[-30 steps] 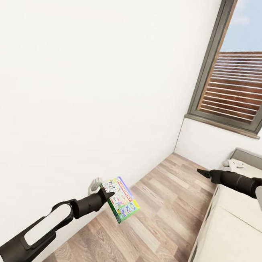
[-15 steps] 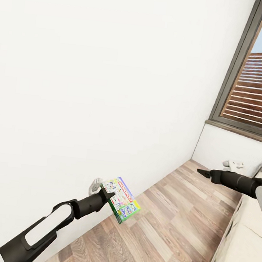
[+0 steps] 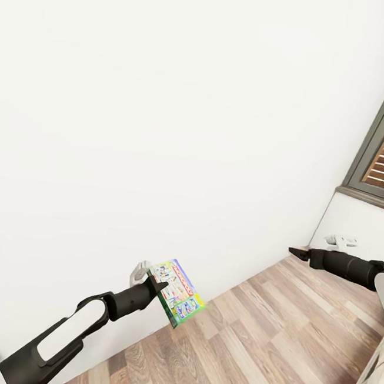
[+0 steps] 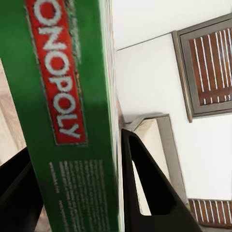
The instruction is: Put all the toys in the child's room - the three board games (two on the bed and one on the table), the two jigsaw puzzles on the table, and the tennis ball on the table - inside the toy box on the table in the child's room.
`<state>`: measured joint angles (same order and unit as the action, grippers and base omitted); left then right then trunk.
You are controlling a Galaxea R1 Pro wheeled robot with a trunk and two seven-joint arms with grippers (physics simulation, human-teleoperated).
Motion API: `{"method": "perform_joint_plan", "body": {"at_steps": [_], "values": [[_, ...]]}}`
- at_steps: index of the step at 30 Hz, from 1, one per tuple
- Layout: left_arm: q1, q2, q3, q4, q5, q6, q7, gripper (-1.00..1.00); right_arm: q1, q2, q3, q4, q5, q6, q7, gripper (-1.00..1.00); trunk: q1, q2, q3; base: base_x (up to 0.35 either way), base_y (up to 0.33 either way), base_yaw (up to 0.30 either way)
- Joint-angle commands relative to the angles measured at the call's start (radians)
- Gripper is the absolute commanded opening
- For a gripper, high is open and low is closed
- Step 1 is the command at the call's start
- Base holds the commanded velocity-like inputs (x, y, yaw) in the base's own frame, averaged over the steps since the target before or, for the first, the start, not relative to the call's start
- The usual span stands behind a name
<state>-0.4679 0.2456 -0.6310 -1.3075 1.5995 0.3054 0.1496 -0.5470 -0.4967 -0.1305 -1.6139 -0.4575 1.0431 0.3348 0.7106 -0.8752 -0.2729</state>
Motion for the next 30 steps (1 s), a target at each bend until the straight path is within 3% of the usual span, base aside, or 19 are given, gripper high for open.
{"method": "perform_joint_plan", "body": {"at_steps": [1, 15, 17, 19, 22, 28, 30], "values": [[-0.001, 0.000, -0.001, -0.001, 0.003, 0.000, 0.008, -1.00, -0.001, 0.000, -0.001, -0.001, 0.008, 0.004, 0.010, 1.00, -0.004, 0.006, 0.002, 0.000, 0.000, 0.297], [-0.001, 0.000, 0.001, -0.001, -0.010, 0.001, 0.007, -1.00, 0.001, -0.001, 0.006, -0.001, 0.007, 0.004, 0.016, 1.00, -0.057, 0.104, 0.046, 0.000, 0.000, 0.297], [-0.001, 0.000, 0.001, -0.001, -0.010, 0.001, 0.007, -1.00, 0.004, -0.002, 0.033, -0.001, 0.007, 0.004, 0.034, 1.00, -0.065, 0.118, 0.052, 0.000, 0.000, 0.297], [-0.001, 0.000, 0.001, -0.001, -0.010, 0.001, 0.007, -1.00, 0.006, -0.002, 0.113, -0.001, 0.008, 0.004, 0.072, 1.00, -0.073, 0.132, 0.058, 0.000, 0.000, 0.297], [-0.001, 0.000, 0.001, -0.001, -0.010, 0.001, 0.007, -1.00, 0.007, -0.004, 0.187, -0.001, 0.009, 0.004, 0.096, 1.00, -0.084, 0.153, 0.068, 0.000, 0.000, 0.297], [-0.001, 0.000, 0.001, -0.001, -0.010, 0.001, 0.007, -1.00, 0.007, -0.003, 0.305, -0.001, 0.012, 0.004, 0.104, 1.00, -0.107, 0.195, 0.086, 0.000, 0.000, 0.294], [-0.001, 0.000, 0.001, -0.001, -0.010, 0.001, 0.008, -1.00, 0.007, -0.003, 0.320, -0.001, 0.012, 0.004, 0.104, 1.00, -0.115, 0.209, 0.093, 0.000, 0.000, 0.237]]}}
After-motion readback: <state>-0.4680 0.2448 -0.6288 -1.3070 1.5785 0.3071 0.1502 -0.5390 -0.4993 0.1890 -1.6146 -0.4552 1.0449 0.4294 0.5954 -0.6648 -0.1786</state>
